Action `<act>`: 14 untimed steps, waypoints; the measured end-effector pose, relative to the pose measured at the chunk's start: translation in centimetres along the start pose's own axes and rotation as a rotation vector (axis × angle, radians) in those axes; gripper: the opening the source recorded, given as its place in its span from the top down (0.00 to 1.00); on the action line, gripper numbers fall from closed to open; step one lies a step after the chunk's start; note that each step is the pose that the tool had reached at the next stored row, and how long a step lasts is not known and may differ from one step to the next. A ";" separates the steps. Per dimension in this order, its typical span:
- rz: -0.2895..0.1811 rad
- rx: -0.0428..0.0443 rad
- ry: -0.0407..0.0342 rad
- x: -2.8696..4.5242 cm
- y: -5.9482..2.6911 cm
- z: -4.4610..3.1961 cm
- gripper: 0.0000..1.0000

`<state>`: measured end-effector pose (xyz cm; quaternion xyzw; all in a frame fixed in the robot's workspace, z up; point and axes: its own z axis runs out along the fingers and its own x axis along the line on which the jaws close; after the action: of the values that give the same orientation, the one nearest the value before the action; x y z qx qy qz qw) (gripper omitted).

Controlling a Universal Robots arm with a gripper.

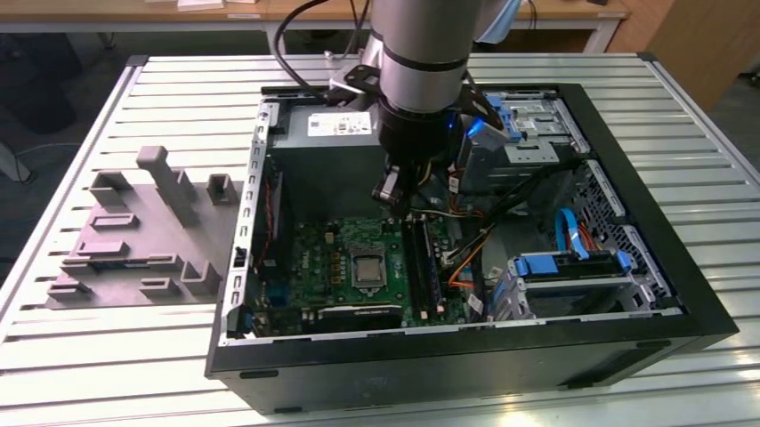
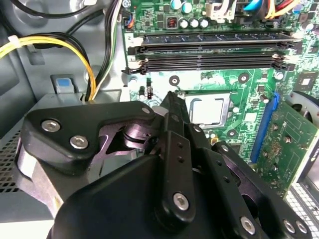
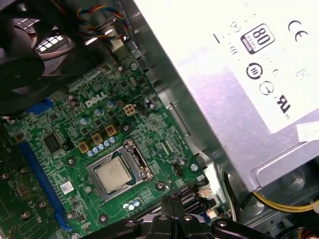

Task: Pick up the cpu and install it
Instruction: 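Install the first cpu locking lever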

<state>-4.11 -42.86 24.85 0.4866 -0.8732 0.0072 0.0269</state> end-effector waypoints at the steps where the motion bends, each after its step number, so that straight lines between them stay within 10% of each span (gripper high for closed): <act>1: 0.000 0.0001 0.0000 -0.06 0.02 0.01 0.89; 14: 0.000 0.0001 0.0000 -0.77 0.43 0.33 0.89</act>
<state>-4.09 -41.99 24.48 0.4866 -0.8732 0.0073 0.0269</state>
